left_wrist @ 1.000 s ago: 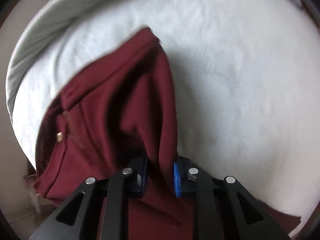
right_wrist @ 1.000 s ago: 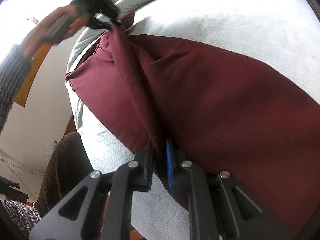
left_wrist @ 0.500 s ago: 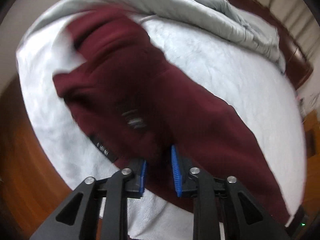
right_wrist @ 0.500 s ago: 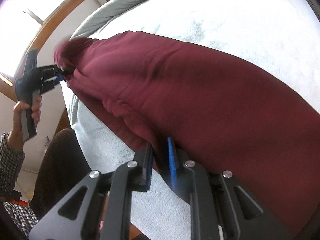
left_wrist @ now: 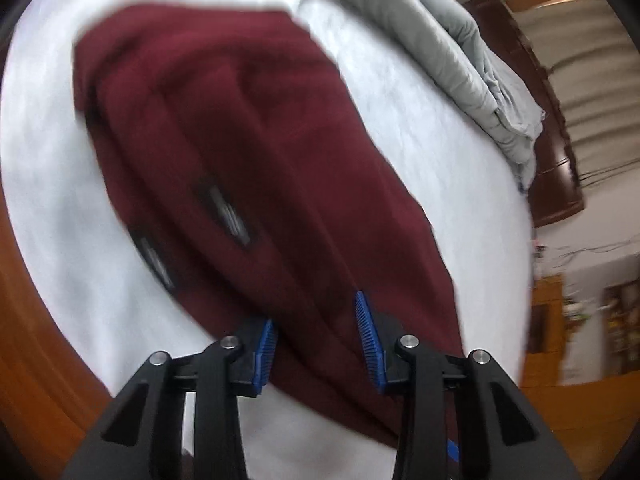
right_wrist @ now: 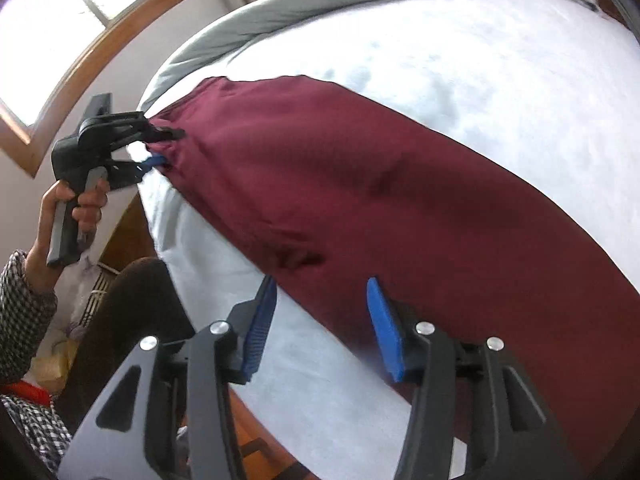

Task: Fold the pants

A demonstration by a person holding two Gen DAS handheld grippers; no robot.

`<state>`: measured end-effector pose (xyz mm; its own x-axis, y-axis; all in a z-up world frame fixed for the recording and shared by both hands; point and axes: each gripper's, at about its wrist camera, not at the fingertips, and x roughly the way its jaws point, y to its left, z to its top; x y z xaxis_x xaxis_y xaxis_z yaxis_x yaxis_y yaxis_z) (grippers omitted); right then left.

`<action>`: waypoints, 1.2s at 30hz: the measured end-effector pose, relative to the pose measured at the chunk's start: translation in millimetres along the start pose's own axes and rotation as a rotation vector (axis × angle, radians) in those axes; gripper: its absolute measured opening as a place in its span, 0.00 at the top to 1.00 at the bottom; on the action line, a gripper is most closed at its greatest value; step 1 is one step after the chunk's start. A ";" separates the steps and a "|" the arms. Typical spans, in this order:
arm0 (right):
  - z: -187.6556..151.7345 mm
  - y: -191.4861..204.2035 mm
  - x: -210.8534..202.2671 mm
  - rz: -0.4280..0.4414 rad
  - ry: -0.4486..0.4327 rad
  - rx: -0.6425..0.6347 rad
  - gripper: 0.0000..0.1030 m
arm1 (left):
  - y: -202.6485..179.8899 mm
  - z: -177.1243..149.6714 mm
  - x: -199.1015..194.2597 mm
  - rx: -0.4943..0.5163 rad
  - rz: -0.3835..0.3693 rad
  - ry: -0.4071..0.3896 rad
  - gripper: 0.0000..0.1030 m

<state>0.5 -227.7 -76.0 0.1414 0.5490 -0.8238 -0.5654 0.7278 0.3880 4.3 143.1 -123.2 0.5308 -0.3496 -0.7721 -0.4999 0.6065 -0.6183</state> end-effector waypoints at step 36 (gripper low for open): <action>-110.6 -113.3 -102.7 0.022 -0.030 0.549 0.46 | -159.1 -197.0 56.1 0.584 0.022 0.216 0.26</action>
<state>-39.9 -412.0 -81.1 0.1622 0.5721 -0.8040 -0.0630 0.8191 0.5702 -21.2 -113.6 -97.2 0.3434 -0.4322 -0.8339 -0.0197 0.8843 -0.4665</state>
